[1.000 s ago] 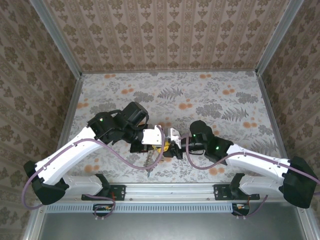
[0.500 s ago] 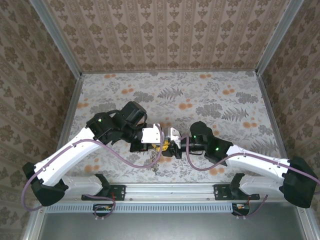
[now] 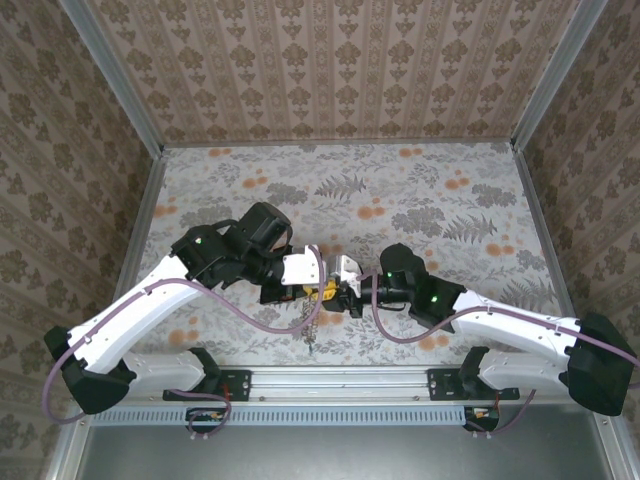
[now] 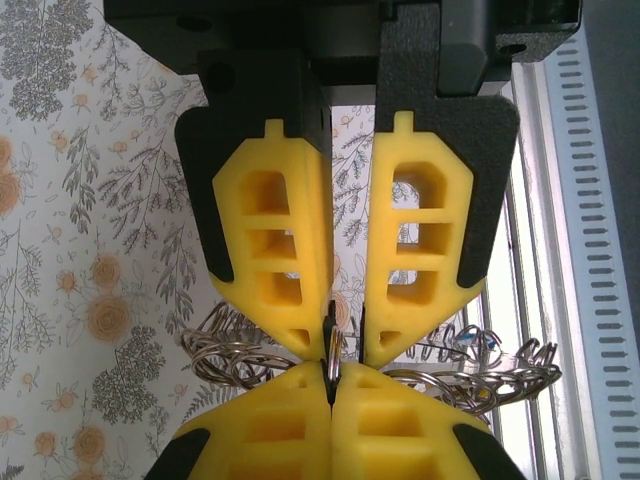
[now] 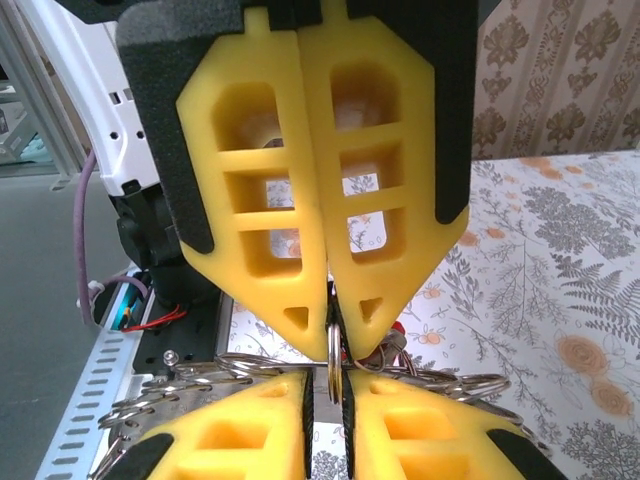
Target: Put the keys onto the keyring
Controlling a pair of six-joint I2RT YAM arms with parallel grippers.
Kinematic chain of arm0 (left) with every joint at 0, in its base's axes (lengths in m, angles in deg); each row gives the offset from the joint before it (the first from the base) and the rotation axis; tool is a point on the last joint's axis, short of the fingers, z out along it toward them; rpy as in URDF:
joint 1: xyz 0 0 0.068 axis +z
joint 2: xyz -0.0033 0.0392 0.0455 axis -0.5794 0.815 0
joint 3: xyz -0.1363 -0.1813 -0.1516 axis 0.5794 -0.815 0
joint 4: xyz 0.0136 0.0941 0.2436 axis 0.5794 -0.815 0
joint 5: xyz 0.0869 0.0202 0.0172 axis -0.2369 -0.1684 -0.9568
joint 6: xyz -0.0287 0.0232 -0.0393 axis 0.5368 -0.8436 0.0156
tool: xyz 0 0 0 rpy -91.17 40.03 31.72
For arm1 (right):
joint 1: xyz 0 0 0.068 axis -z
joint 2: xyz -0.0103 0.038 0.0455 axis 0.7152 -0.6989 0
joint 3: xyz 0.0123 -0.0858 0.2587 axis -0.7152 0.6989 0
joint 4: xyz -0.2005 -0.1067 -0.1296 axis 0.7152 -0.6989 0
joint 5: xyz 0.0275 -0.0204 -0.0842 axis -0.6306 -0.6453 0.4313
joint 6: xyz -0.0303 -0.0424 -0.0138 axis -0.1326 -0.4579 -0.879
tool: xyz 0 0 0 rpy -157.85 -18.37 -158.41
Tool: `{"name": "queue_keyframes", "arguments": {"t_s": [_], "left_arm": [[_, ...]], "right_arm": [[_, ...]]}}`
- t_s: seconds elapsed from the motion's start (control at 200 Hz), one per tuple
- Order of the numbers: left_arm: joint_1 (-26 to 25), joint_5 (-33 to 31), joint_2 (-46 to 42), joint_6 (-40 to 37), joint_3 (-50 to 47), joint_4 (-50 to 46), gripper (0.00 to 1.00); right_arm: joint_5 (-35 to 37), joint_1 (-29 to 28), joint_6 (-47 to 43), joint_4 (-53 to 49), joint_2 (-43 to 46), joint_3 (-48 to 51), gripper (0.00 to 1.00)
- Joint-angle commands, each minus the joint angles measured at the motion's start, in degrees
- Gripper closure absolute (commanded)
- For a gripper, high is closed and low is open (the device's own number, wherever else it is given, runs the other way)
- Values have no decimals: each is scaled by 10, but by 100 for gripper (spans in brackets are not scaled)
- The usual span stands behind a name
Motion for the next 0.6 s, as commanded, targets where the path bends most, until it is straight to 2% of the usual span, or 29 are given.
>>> {"name": "queue_keyframes", "arguments": {"t_s": [0.0,0.17,0.21,0.28,0.375,0.44,0.5,0.595], "left_arm": [[1,23,-6,12,-5,23,100],[6,24,-6,16,-8,25,100],[7,24,-5,15,-8,25,100],[8,25,-6,16,-8,26,100],[9,26,-7,17,-10,28,100],[10,26,-9,18,-13,30,100],[10,27,-12,19,-17,33,100],[11,29,-15,19,-20,34,100]], "right_arm": [[12,-10,3,27,10,-8,82],[39,-12,10,32,16,-2,83],[45,-13,11,35,18,0,85],[44,-13,11,39,22,4,95],[41,-13,12,42,25,6,97],[41,-13,12,45,28,10,93],[43,-13,12,46,31,12,85],[44,-13,13,47,33,13,82]]}}
